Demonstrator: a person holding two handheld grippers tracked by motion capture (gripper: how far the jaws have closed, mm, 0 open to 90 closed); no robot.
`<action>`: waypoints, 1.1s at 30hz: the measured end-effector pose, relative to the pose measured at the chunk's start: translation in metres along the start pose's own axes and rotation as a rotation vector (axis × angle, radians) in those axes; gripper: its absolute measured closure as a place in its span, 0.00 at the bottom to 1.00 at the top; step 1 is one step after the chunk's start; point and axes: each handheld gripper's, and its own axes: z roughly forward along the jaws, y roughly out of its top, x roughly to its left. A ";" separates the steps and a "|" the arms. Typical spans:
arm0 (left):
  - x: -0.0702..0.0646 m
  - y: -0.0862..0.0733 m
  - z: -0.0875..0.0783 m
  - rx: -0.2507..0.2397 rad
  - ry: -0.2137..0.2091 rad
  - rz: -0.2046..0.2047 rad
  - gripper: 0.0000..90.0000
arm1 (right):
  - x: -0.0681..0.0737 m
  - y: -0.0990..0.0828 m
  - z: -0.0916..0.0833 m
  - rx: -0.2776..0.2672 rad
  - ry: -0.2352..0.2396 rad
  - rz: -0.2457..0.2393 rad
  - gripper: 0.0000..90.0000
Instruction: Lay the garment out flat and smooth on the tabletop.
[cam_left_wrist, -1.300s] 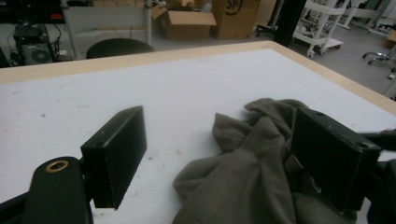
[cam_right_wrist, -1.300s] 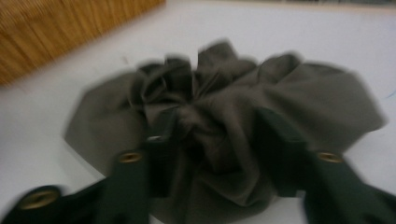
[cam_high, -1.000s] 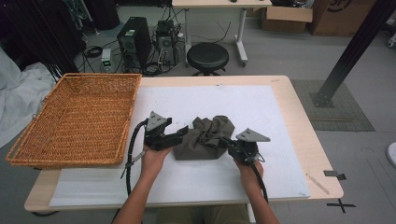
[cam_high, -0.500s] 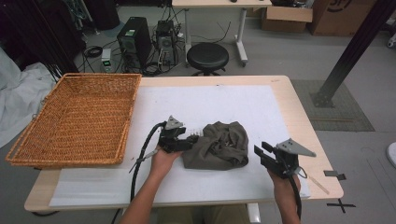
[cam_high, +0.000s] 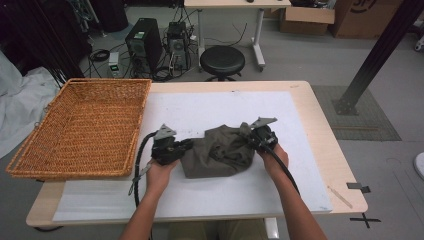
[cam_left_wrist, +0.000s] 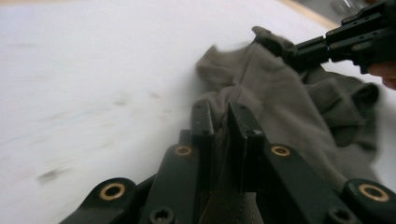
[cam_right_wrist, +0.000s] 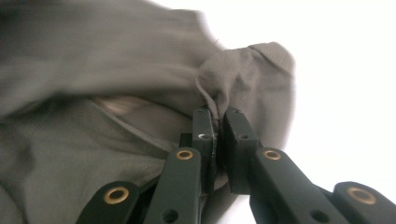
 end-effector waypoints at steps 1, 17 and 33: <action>0.003 -0.004 -0.006 -0.010 0.014 -0.010 0.90 | -0.005 0.005 0.002 -0.046 -0.040 0.065 0.94; 0.004 -0.024 -0.014 -0.006 0.025 -0.060 0.57 | 0.054 0.013 0.014 -0.008 0.010 -0.022 0.92; 0.008 -0.025 -0.010 0.015 0.061 -0.056 0.54 | 0.066 -0.001 -0.006 -0.193 0.323 0.231 0.56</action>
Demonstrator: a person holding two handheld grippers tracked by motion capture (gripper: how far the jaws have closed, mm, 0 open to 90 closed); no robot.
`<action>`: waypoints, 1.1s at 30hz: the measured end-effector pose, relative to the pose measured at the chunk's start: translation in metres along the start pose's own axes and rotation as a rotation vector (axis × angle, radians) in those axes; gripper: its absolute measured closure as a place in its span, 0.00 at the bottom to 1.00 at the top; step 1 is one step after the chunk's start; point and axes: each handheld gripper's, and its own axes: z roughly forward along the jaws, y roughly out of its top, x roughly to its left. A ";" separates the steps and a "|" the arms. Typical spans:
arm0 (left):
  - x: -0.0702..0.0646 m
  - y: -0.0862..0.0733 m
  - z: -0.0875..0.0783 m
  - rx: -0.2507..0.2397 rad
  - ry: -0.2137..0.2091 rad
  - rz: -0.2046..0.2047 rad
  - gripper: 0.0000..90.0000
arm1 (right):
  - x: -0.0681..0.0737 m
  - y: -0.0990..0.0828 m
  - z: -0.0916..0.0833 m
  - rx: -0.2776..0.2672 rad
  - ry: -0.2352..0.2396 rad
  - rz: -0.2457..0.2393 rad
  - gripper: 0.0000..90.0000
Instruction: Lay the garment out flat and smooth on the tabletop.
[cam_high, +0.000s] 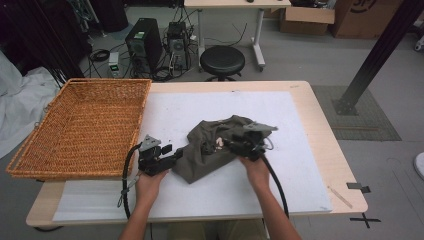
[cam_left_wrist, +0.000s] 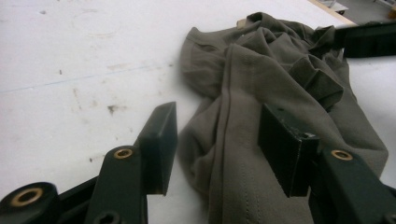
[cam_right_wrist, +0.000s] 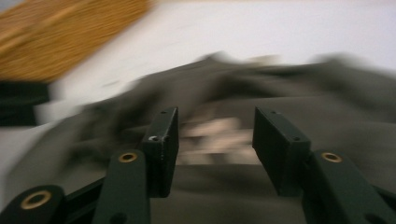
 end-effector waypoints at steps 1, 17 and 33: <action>0.000 0.000 0.000 0.000 0.000 0.000 0.54 | 0.000 0.000 0.000 0.000 0.000 0.000 0.56; -0.003 0.001 -0.002 -0.020 -0.020 -0.006 0.53 | 0.010 -0.036 -0.080 -0.075 -0.041 -0.179 0.97; -0.022 0.008 -0.006 -0.021 -0.114 0.037 0.49 | -0.004 0.011 -0.071 -0.128 -0.043 -0.118 0.97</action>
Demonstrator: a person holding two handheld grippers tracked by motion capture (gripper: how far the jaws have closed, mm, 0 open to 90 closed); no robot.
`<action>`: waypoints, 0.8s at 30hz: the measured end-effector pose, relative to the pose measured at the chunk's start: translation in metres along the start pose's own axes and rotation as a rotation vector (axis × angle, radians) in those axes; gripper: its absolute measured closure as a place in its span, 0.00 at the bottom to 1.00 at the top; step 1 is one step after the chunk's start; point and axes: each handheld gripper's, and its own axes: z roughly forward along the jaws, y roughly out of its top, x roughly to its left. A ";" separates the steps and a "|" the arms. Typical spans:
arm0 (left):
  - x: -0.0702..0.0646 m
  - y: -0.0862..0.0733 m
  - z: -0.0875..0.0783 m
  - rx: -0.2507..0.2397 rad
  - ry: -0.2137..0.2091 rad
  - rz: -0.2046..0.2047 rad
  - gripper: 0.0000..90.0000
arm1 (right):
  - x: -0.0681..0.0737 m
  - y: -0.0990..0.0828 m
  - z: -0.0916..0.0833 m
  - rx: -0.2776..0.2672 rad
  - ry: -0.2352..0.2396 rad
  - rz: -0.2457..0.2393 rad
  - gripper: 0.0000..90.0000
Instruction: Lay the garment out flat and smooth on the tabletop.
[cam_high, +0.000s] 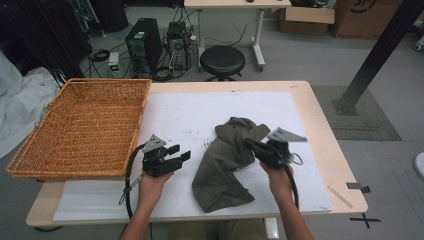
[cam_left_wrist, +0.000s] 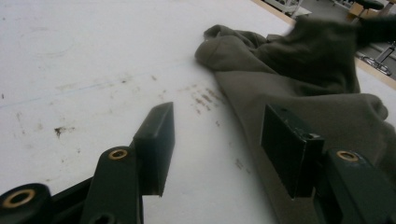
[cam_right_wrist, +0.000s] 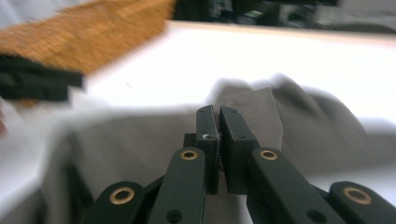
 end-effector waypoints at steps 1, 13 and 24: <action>0.000 0.000 -0.001 0.002 0.001 0.001 0.49 | 0.006 0.013 0.014 0.010 0.039 -0.003 0.97; -0.030 0.005 0.030 0.057 -0.094 0.047 0.38 | 0.013 0.043 0.064 0.023 -0.016 -0.004 0.71; -0.044 0.002 0.064 0.147 -0.015 0.114 0.95 | -0.038 -0.040 -0.028 0.016 -0.162 0.131 0.67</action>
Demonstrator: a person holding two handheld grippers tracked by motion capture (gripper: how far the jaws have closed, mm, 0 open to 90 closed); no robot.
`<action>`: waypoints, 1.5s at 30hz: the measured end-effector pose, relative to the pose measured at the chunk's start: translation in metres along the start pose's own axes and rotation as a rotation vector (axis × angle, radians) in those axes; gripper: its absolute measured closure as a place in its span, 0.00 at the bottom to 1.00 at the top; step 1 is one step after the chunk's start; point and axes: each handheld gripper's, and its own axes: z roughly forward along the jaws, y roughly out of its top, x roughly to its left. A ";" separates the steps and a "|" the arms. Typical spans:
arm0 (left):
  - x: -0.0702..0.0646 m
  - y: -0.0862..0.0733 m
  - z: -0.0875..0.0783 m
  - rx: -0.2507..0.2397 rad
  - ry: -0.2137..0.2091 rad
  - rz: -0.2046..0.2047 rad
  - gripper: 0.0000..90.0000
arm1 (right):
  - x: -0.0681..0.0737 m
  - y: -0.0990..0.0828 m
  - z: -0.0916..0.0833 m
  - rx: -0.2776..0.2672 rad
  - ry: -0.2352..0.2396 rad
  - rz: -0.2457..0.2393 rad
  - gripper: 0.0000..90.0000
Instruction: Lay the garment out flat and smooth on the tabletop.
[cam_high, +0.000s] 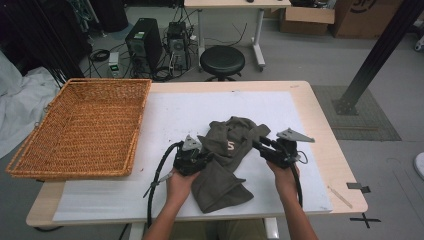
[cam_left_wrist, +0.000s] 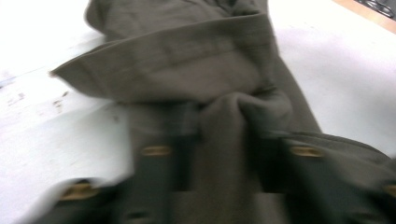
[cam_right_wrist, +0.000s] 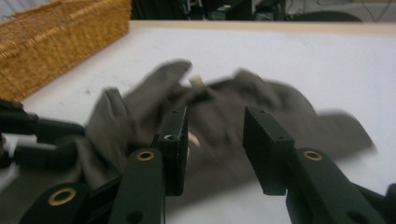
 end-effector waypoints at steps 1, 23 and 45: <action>0.003 -0.001 -0.003 -0.006 0.012 -0.010 0.95 | 0.000 0.000 0.000 0.000 0.000 0.000 0.67; 0.064 -0.031 -0.066 -0.198 0.093 -0.281 0.90 | 0.104 -0.030 0.052 0.312 0.206 -0.153 0.61; 0.025 -0.022 -0.069 -0.106 0.067 -0.124 0.55 | 0.122 -0.040 0.039 0.298 0.159 -0.257 0.98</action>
